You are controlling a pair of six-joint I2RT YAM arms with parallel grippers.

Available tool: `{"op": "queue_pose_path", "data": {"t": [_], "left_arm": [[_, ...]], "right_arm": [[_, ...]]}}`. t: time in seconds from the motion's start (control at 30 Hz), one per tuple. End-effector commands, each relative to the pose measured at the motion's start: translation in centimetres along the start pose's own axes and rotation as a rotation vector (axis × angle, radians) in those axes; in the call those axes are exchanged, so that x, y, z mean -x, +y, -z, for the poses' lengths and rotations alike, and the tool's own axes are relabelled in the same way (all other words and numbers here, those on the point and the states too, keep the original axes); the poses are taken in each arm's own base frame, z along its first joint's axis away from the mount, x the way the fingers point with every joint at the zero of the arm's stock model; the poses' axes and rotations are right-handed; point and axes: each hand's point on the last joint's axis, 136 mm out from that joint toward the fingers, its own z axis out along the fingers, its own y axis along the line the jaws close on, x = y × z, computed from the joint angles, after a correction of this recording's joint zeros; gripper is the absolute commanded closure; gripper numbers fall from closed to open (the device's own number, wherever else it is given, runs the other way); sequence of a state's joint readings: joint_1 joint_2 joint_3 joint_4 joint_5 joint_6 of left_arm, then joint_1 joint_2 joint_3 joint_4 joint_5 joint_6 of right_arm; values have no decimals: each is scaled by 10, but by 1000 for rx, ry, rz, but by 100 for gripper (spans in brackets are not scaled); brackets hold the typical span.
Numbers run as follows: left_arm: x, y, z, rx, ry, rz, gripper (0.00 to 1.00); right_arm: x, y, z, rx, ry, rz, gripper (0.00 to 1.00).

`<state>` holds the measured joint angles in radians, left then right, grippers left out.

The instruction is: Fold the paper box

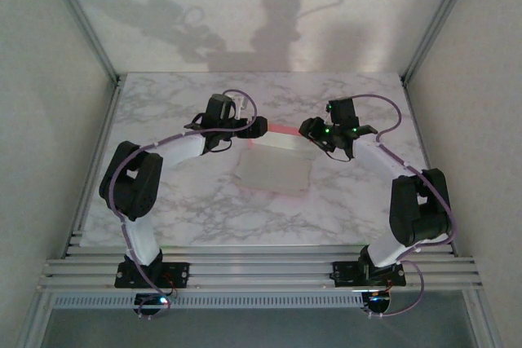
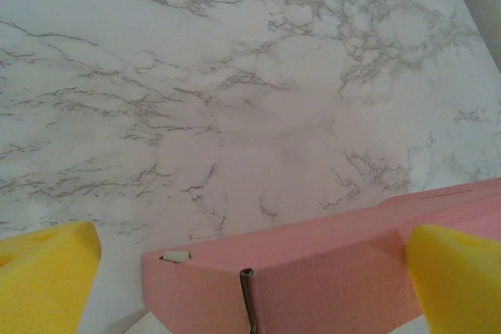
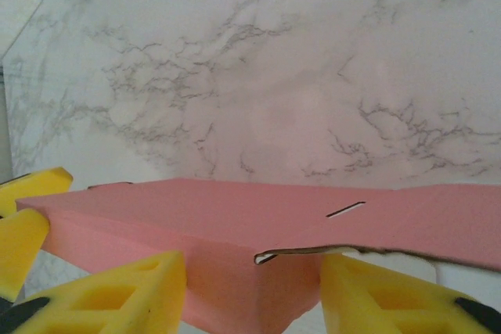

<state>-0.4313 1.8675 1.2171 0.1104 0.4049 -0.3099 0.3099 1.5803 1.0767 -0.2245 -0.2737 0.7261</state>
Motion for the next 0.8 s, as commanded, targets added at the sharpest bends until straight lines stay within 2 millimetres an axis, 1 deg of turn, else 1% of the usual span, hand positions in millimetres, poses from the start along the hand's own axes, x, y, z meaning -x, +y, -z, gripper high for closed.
{"op": "queue_pose_path", "data": {"t": [0.0, 0.23, 0.53, 0.77], "left_arm": [[-27, 3, -8, 18, 98, -12, 1], [-30, 4, -9, 21, 108, -16, 1], [-32, 4, -9, 23, 113, -16, 1], [-34, 6, -10, 31, 120, -16, 1]], "right_arm": [[2, 10, -2, 63, 3, -7, 56], [8, 17, 4, 163, -16, -66, 65], [16, 8, 10, 249, -42, -182, 72], [22, 6, 13, 296, -46, -211, 78]]}}
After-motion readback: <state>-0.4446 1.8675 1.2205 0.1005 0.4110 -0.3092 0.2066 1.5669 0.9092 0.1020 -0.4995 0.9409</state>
